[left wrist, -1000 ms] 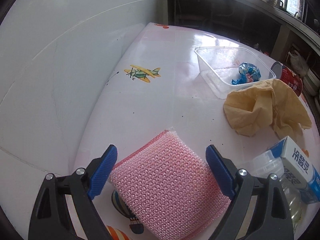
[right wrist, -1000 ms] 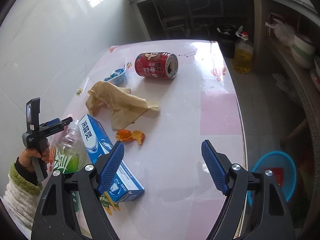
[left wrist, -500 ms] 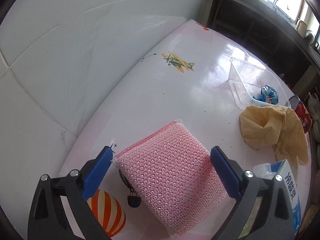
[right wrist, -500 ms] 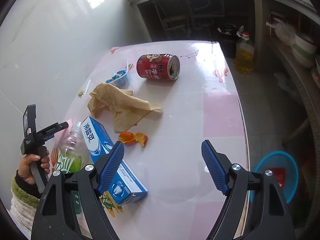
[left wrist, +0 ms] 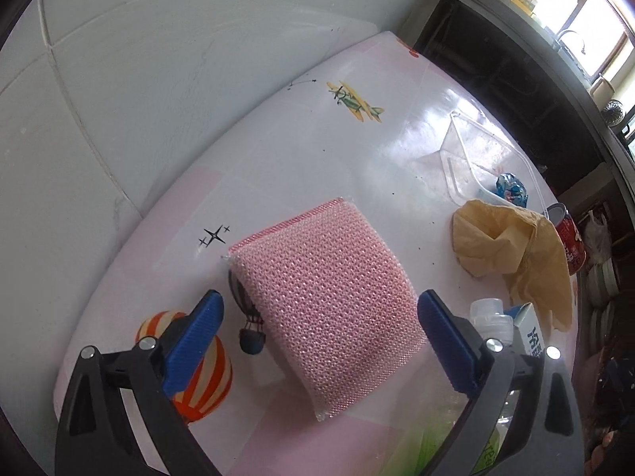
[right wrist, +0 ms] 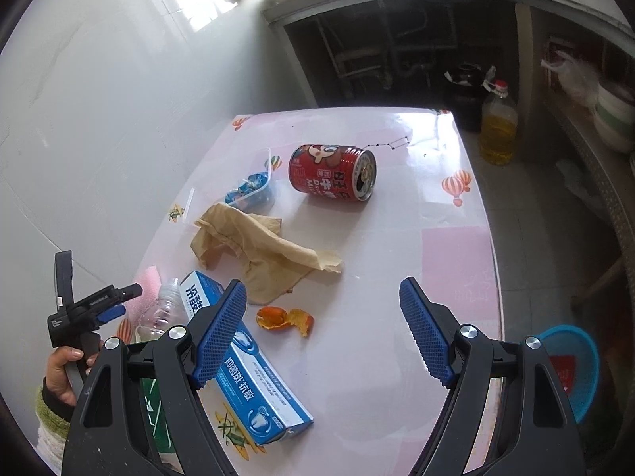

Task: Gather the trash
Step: 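Grasp the pink sponge with the left tool while the right tool grasps the red can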

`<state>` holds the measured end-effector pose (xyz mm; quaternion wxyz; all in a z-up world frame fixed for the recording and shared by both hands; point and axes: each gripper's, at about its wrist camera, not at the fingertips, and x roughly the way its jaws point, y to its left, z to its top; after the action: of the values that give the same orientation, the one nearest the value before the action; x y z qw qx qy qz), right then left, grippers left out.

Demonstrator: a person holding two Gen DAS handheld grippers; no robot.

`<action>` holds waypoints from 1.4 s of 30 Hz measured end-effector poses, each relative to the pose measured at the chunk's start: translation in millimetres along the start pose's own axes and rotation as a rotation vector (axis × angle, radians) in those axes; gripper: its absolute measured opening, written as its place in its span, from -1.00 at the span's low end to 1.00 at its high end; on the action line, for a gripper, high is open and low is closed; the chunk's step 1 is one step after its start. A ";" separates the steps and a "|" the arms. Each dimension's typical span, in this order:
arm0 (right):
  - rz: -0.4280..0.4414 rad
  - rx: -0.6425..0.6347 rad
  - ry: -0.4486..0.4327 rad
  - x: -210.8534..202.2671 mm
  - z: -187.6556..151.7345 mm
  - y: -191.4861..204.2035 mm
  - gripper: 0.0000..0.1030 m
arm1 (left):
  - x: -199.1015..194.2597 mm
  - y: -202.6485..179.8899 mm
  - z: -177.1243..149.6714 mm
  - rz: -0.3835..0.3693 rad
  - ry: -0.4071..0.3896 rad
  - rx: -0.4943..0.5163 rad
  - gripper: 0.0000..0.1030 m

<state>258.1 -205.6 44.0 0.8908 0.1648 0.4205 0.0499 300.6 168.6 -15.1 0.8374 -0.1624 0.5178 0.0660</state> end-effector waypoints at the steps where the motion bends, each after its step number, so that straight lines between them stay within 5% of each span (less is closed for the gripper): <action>1: 0.002 0.002 0.006 1.6 -1.2 0.8 0.48 | 3.4 -1.9 2.2 0.006 -0.002 -0.006 0.86; 9: -0.011 0.001 0.016 0.5 4.7 -5.3 0.48 | 33.5 -24.2 19.3 0.101 -0.031 0.103 0.86; 15: -0.017 -0.073 0.003 17.3 42.3 -9.8 0.48 | 37.5 -29.6 22.6 0.104 -0.053 0.175 0.86; 21: 0.013 -0.191 0.030 59.4 89.1 -8.4 0.52 | 38.6 -27.7 25.4 0.076 -0.069 0.228 0.80; 34: 0.008 -0.550 0.138 171.0 115.8 1.6 0.72 | 34.3 -10.4 19.9 0.024 -0.092 0.263 0.68; 37: 0.029 -0.529 0.177 184.1 117.3 0.7 0.69 | 33.4 -8.2 21.5 0.017 -0.099 0.250 0.65; 40: 0.029 -0.521 0.173 179.0 114.1 0.0 0.36 | 29.5 -4.4 21.2 0.007 -0.105 0.231 0.63; 42: 0.016 -0.501 0.172 173.5 110.5 -2.6 0.34 | 28.5 -2.4 22.0 0.001 -0.106 0.221 0.62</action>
<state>453.8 -196.4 -18.6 0.8645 -0.0622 0.4677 0.1732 332.8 172.2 -30.8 0.8763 -0.0654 0.4770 0.0174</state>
